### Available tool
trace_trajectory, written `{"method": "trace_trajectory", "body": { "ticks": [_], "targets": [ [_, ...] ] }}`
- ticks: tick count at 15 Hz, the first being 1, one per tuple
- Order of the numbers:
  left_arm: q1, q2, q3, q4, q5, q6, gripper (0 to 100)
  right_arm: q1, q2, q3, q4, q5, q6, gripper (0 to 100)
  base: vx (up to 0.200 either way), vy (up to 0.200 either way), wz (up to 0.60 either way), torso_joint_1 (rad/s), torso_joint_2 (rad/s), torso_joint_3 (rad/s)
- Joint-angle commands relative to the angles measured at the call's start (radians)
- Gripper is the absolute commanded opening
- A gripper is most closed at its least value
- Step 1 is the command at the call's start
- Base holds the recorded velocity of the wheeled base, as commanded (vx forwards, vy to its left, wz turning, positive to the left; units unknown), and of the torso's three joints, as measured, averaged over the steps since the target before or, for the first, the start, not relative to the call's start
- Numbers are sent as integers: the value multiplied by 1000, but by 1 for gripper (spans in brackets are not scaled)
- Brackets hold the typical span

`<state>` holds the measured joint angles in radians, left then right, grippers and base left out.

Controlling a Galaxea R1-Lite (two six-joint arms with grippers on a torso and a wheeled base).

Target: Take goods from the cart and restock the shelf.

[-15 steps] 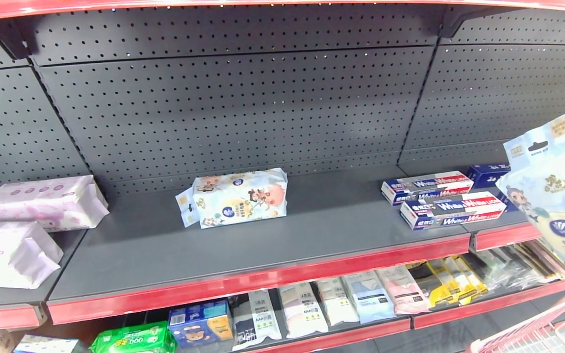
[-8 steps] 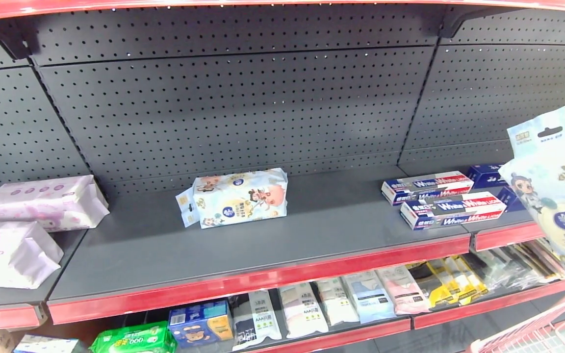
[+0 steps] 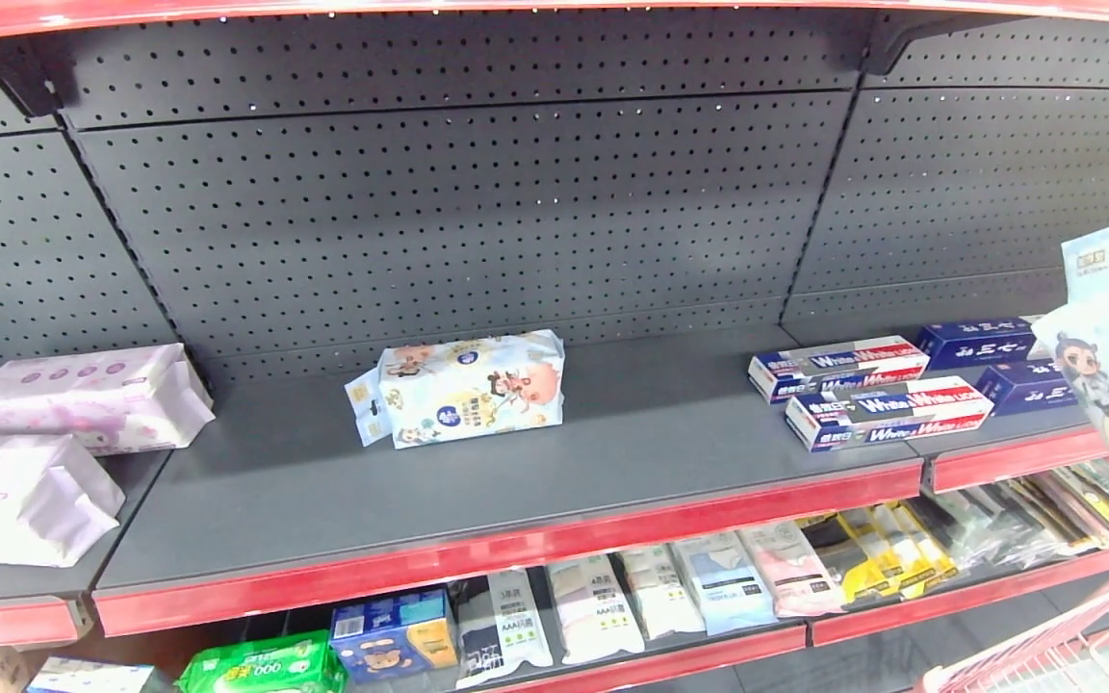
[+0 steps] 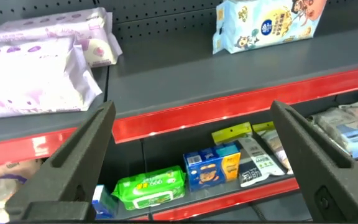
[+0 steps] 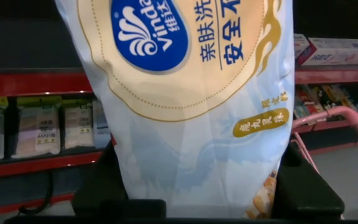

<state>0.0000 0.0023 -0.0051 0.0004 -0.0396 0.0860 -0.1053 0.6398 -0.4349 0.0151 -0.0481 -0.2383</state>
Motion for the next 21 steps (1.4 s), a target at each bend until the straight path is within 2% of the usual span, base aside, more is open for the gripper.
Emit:
{"method": "trace_trajectory", "body": {
  "ticks": [1, 3, 4, 5, 6, 7, 9, 11, 12, 13, 14, 15, 16, 17, 18, 19, 20, 21],
  "targets": [
    [0, -2, 1, -5, -13, 9, 100, 1, -17, 8, 5, 13, 4, 0, 0, 0, 0, 0, 0, 0],
    [0, -2, 2, -10, -23, 5, 100, 39, -25, 5, 9, 57, -3, 0, 0, 0, 0, 0, 0, 0],
    [-9, 45, -101, -19, -82, -3, 100, 38, -17, 1, 9, 57, -1, 0, 0, 0, 0, 0, 0, 0],
    [-23, 314, -337, -3, -117, -77, 100, 38, -22, 5, 9, 57, -1, 0, 0, 0, 0, 0, 0, 0],
    [-29, 459, -487, -8, -131, -160, 100, 39, -17, 10, 9, 59, -1, 0, 0, 0, 0, 0, 0, 0],
    [-48, 564, -576, 7, -155, -166, 100, 39, -19, 16, 9, 56, -1, 0, 0, 0, 0, 0, 0, 0],
    [-48, 737, -578, -10, -155, -160, 100, 36, -6, 4, 0, 53, -1, 0, 0, 0, 0, 0, 0, 0],
    [-17, 907, -564, -27, -140, -157, 100, 35, 0, -15, -1, 47, 1, 0, 0, 0, 0, 0, 0, 0],
    [-14, 992, -566, -65, -140, -130, 100, 36, 15, -22, -3, 50, 2, 0, 0, 0, 0, 0, 0, 0],
    [-11, 1022, -566, -85, -143, -123, 100, 36, 21, -27, -3, 50, 4, 0, 0, 0, 0, 0, 0, 0],
    [15, 1203, -570, -295, -295, -114, 100, 36, 49, -36, -1, 57, 5, 0, 0, 0, 0, 0, 0, 0],
    [64, 1311, -576, -438, -470, -83, 100, 39, 64, -35, -1, 59, 5, 0, 0, 0, 0, 0, 0, 0],
    [74, 1383, -578, -511, -560, -34, 100, 39, 74, -36, -3, 59, 7, 0, 0, 0, 0, 0, 0, 0],
    [100, 1498, -581, -600, -688, 26, 100, 39, 78, -39, -3, 59, 7, 0, 0, 0, 0, 0, 0, 0],
    [103, 1561, -579, -659, -769, 37, 100, 41, 77, -39, -1, 57, 5, 0, 0, 0, 0, 0, 0, 0],
    [106, 1596, -576, -705, -824, 34, 100, 41, 77, -41, -1, 57, 4, 0, 0, 0, 0, 0, 0, 0],
    [112, 1622, -584, -731, -852, 37, 100, 41, 77, -42, -1, 56, 2, 0, 0, 0, 0, 0, 0, 0],
    [129, 1673, -618, -784, -915, 40, 100, 41, 70, -42, -1, 54, 1, 0, 0, 0, 0, 0, 0, 0]
  ]
}}
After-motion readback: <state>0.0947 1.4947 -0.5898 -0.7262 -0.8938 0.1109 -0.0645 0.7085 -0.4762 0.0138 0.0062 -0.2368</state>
